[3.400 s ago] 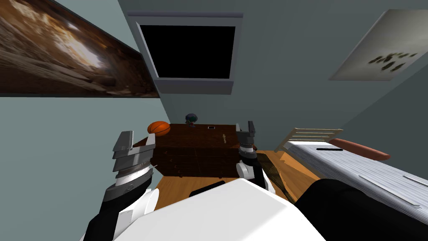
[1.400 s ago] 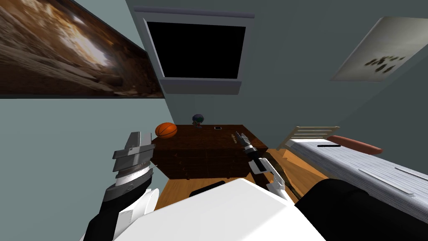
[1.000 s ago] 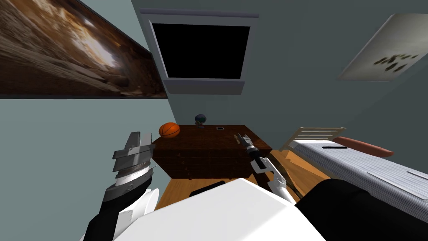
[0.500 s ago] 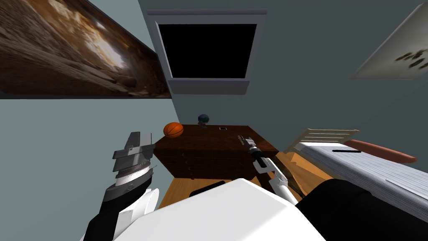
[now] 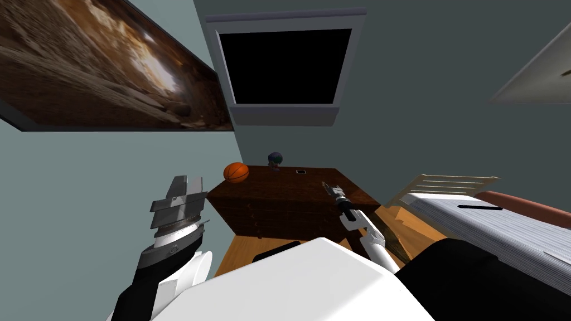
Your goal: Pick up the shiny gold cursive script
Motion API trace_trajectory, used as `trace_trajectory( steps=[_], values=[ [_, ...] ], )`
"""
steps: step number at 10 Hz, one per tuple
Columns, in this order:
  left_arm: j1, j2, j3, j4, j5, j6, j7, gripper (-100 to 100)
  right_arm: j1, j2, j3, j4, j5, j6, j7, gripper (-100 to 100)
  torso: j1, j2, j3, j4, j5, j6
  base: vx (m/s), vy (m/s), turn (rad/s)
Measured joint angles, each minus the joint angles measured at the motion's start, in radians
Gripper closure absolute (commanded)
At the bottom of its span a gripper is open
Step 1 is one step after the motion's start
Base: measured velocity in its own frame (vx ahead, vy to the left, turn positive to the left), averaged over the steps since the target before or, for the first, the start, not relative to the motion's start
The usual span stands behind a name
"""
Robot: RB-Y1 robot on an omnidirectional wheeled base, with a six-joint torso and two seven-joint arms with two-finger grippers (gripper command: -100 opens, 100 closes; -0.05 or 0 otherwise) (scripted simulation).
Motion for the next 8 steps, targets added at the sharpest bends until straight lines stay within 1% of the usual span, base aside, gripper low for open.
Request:
trace_trajectory(
  steps=[1,2,4,5,6,8],
  values=[
    [0.000,0.000,0.000,0.000,0.000,0.000,0.000,0,-0.014,-0.008,-0.009,0.032,0.005,0.014,0.014,-100,0.000,0.000,0.000,0.000,0.000,0.000,0.035,0.052,0.062],
    [0.000,0.000,0.000,0.000,0.000,0.000,0.000,0,-0.007,-0.007,-0.014,0.035,0.010,0.037,0.027,-100,0.001,0.000,0.000,0.000,0.000,0.000,0.020,0.043,0.008],
    [0.000,0.000,0.000,0.000,0.000,0.000,0.000,0,-0.024,-0.013,-0.025,0.074,0.017,0.052,0.045,-100,0.000,0.000,0.000,0.000,0.000,0.000,0.018,0.041,0.050],
    [0.000,0.000,0.000,0.000,0.000,0.000,0.000,0,-0.030,-0.019,-0.030,0.093,0.020,0.067,0.056,-100,0.000,0.000,0.000,0.000,0.000,0.000,0.029,0.055,0.047],
    [0.000,0.000,0.000,0.000,0.000,0.000,0.000,0,-0.047,-0.015,-0.042,0.126,0.031,0.074,0.072,-100,0.001,0.000,0.000,0.000,0.000,0.000,0.042,0.062,0.065],
    [0.000,0.000,0.000,0.000,0.000,0.000,0.000,0,-0.062,-0.023,-0.059,0.175,0.045,0.110,0.104,-100,0.001,-0.002,-0.001,0.000,0.000,0.000,0.038,0.046,0.040]
  ],
)
